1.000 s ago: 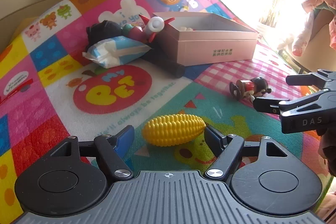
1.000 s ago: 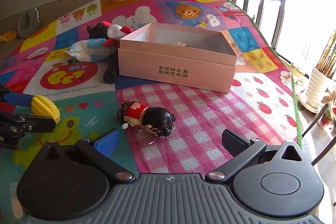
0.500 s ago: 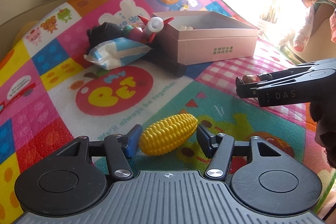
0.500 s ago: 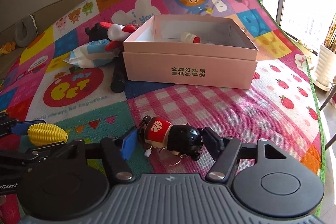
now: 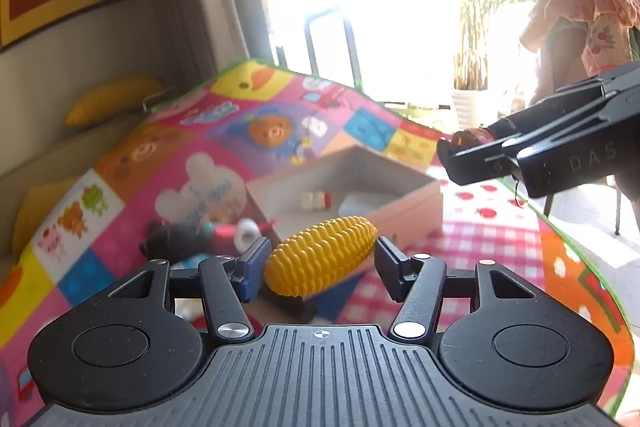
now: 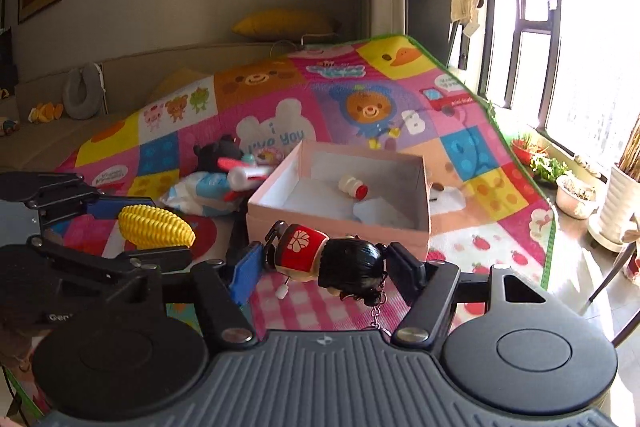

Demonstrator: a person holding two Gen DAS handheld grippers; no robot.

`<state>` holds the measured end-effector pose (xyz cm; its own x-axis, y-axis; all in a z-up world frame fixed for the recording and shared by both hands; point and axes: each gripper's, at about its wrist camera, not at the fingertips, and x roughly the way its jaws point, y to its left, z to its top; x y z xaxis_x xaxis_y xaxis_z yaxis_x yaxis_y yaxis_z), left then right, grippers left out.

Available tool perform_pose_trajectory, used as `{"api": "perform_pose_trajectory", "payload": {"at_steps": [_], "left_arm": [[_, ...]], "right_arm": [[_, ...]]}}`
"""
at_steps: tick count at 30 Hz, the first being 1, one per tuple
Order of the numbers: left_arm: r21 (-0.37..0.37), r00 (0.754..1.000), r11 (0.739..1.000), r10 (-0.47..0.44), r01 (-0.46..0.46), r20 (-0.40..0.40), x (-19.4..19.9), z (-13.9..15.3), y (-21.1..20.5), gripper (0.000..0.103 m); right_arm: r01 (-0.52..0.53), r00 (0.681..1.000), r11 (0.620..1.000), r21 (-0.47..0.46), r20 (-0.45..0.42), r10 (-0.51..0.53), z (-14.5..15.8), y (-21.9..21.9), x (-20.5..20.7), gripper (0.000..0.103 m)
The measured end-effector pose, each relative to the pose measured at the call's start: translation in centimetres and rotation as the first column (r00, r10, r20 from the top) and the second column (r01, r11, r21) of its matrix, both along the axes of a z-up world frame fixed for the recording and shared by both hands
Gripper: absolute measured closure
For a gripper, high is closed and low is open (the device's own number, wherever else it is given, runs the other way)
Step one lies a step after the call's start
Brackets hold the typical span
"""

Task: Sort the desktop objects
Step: 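Lift the doll and corn over the pink box and release both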

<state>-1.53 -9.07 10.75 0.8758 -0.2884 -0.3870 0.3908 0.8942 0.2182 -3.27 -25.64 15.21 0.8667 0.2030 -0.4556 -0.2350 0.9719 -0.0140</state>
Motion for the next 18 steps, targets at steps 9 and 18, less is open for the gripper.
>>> {"api": "perform_pose_trajectory", "payload": {"at_steps": [9,18], "left_arm": [[-0.030,0.999,0.999,0.013,-0.012,0.040,12.0,2.9,-3.3,0.024],[-0.072,0.972,0.977,0.189,-0.200,-0.142,8.3,-4.1,6.8,0.001]], "right_arm": [[0.038,0.994,0.994,0.106,0.093,-0.048,8.6,-2.1,13.1,0.028],[0.063,0.996,0.997,0.032,0.062,-0.065,4.0,0.0,16.7,0.017]]}}
